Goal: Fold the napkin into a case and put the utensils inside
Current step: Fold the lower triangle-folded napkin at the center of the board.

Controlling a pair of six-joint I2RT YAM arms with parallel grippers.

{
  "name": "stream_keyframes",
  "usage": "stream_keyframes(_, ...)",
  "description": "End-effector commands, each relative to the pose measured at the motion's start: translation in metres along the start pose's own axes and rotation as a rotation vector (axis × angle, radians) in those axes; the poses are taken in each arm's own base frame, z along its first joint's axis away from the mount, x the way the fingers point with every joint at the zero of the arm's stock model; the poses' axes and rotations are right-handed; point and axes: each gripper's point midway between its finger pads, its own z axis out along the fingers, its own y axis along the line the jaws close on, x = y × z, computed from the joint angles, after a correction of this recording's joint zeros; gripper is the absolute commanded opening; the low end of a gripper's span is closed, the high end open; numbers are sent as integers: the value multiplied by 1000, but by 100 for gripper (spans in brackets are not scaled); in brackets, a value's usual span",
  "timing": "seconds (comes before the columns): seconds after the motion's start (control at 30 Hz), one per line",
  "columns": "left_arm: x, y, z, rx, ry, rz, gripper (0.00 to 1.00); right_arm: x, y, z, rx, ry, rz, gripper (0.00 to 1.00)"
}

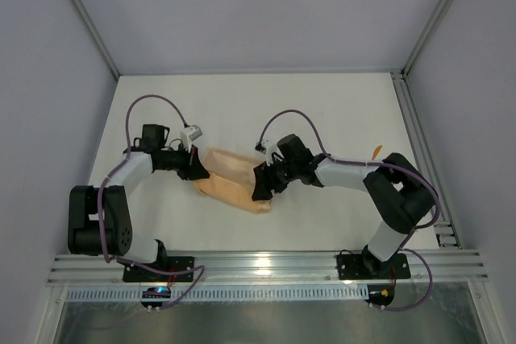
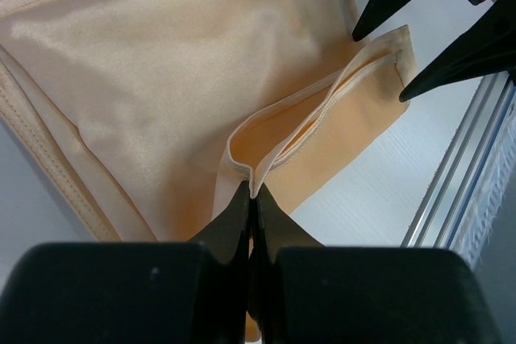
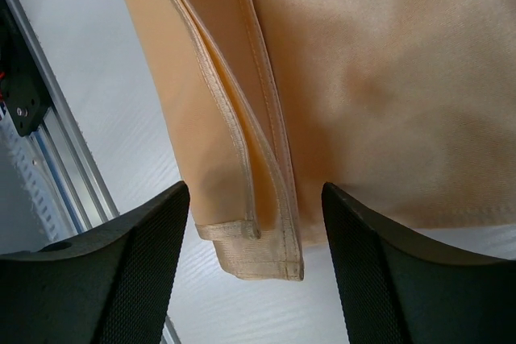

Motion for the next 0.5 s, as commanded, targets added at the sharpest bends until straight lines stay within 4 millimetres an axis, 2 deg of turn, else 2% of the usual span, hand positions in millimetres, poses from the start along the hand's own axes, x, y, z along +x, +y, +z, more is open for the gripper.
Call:
stream_keyframes(0.0, -8, 0, -1, 12, -40, 24, 0, -14, 10, 7, -62, -17, -41, 69)
stream_keyframes(0.27, -11, 21, -7, -60, -64, -33, 0, -5, 20, 7, -138, 2, -30, 37)
stream_keyframes(0.3, -11, 24, -7, -70, -64, -40, 0, -4, 21, 7, -140, 2, -34, 28)
stream_keyframes(0.43, -4, 36, -6, -122, -37, -64, 0, -7, 18, 7, -120, -4, -43, 6)
stream_keyframes(0.47, -1, 40, -6, -142, -25, -72, 0, -9, 15, 6, -105, -9, -39, 5)
